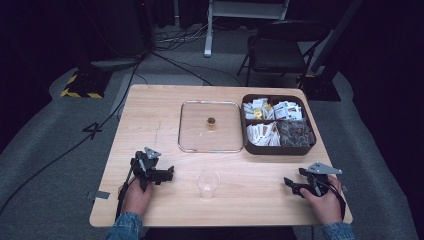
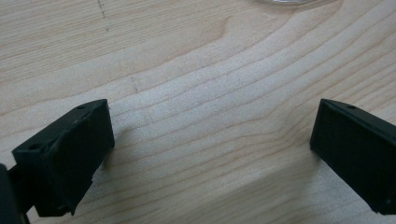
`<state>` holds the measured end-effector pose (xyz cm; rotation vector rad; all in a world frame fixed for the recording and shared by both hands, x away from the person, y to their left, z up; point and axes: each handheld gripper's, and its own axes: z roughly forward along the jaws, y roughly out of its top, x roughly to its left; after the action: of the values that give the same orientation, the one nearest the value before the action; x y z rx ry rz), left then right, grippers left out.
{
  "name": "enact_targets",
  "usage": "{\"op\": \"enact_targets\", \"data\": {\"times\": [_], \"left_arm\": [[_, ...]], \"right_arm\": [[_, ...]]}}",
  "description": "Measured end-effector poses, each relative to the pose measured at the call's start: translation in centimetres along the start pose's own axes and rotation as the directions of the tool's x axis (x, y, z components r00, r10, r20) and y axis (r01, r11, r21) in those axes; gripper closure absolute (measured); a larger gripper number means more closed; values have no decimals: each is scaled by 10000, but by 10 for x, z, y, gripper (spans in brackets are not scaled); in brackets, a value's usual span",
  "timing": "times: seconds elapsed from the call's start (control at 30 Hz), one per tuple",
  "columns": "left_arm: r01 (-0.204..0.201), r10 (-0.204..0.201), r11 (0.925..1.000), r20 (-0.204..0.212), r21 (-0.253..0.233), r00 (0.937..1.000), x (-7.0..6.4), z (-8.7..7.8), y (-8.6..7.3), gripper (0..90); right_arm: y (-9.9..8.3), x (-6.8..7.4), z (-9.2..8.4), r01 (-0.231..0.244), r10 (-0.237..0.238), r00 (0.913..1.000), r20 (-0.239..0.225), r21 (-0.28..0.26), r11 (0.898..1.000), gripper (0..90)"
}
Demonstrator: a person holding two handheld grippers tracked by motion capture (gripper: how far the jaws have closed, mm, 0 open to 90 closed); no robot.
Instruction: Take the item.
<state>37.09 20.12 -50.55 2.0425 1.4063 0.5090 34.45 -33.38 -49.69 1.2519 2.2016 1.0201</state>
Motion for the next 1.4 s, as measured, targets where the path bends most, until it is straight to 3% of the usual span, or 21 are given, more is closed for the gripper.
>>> {"op": "enact_targets", "data": {"times": [0.13, 0.37, 0.53, 0.9, 1.1, 1.4], "left_arm": [[-2, 2, 10000, 2, 0, 10000, 0, 0, 0, 0], [-11, 11, 10000, 11, 18, 10000, 0, 0, 0, 0], [-22, 22, 10000, -2, 12, 10000, 0, 0, 0, 0], [-3, 3, 10000, 11, 10, 10000, 0, 0, 0, 0], [5, -5, 10000, 11, 7, 10000, 0, 0, 0, 0], [-5, 4, 10000, 13, 15, 10000, 0, 0, 0, 0]], "right_arm": [[9, 2, -7, -63, 68, 9999, 137, -313, 9995, 235], [26, 4, -21, -1162, 1156, 9931, -170, -379, 9925, 264], [37, -1, -28, -1514, 1509, 9885, -131, -647, 9864, 261], [71, -10, -35, -1384, 1429, 9895, 196, -1504, 9789, 251], [88, -13, -35, -1262, 1323, 9908, 292, -1558, 9797, 251], [106, -26, -30, -1541, 1623, 9859, 402, -1583, 9753, 245]]}}
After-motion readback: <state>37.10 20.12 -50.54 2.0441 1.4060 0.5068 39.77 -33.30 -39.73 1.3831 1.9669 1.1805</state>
